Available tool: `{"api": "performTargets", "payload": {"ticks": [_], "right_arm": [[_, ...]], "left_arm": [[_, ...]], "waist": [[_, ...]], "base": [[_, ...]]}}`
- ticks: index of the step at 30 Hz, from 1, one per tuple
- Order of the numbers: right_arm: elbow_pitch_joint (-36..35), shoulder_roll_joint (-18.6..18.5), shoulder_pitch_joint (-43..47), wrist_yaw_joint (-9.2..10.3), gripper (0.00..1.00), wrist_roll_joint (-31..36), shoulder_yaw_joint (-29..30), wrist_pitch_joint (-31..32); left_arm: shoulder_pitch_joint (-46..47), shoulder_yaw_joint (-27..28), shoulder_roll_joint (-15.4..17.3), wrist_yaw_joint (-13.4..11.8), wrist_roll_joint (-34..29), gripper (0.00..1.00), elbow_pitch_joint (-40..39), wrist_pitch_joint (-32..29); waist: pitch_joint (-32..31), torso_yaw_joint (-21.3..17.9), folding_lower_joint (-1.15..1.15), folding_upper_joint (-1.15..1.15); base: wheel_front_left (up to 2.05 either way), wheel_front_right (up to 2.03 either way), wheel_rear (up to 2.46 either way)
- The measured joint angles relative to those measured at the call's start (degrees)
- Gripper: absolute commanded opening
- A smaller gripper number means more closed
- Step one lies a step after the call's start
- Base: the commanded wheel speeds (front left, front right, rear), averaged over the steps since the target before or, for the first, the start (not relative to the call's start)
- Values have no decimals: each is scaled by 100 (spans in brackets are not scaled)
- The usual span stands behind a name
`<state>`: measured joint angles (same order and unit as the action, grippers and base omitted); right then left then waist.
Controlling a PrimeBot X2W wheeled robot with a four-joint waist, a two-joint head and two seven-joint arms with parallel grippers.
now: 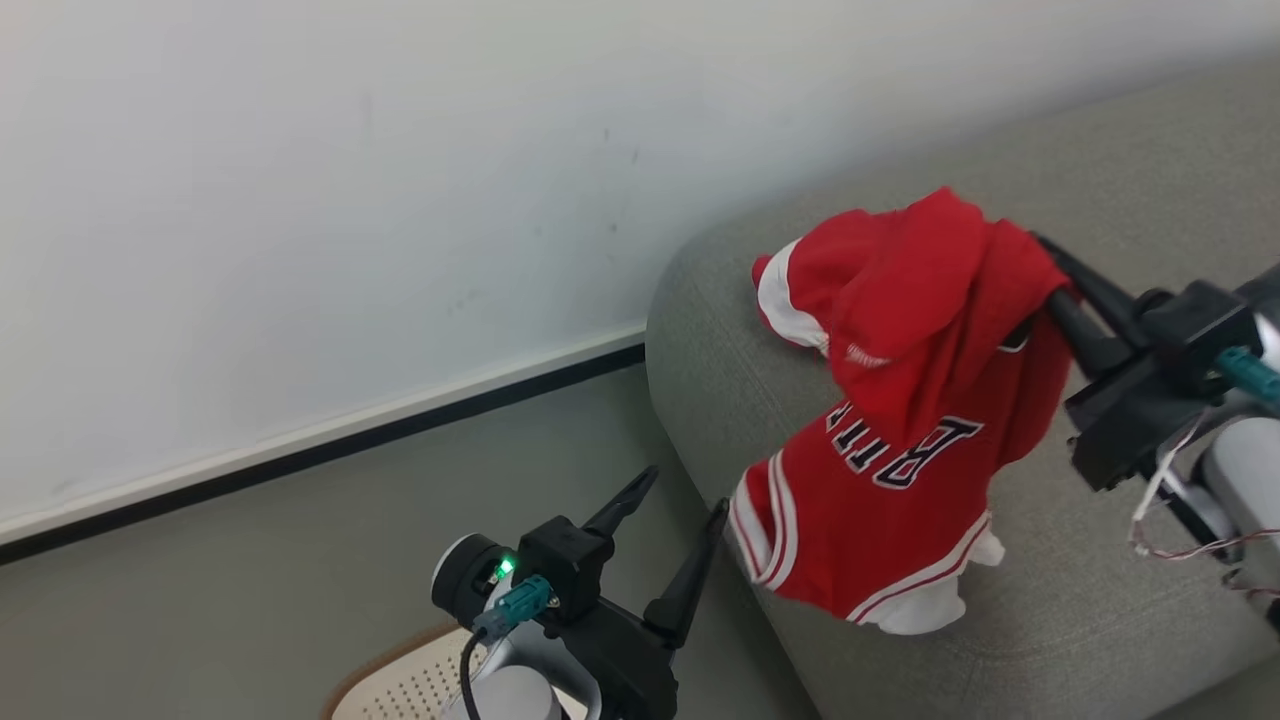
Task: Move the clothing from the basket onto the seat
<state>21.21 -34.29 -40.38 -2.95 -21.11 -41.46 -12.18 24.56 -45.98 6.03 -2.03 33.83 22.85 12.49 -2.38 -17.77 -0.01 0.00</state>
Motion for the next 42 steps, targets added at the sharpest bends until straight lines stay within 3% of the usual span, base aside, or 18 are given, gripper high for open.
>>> {"api": "performTargets", "payload": {"ticks": [7, 12, 27, 32, 42], "right_arm": [[-199, -378, -162, 66, 0, -137, 389, 163], [-137, -532, -762, 68, 0, -208, 681, 300], [813, -1011, -2215, 33, 0, -290, 1260, 739], [1190, -961, -2297, 49, 0, -432, 1367, 759], [1845, -313, -2245, 204, 0, -755, 1422, 727]], "left_arm": [[4, -112, 30, -8, -189, 100, -315, -36], [129, -148, 146, -1, -278, 100, -554, -80], [717, -135, 442, 55, -566, 100, -1306, -299], [985, -86, 536, 43, -691, 100, -1543, -391], [1427, -82, 725, 0, -1010, 100, -1975, -641]], "waist": [[401, 10, 1, 0], [767, 87, 1, 0], [1989, 387, 2, 1], [2414, 485, 2, 1], [3277, 614, 3, 1]], "base": [[0, 0, 0], [0, 0, 0], [0, 0, 0], [0, 0, 0], [0, 0, 0]]}}
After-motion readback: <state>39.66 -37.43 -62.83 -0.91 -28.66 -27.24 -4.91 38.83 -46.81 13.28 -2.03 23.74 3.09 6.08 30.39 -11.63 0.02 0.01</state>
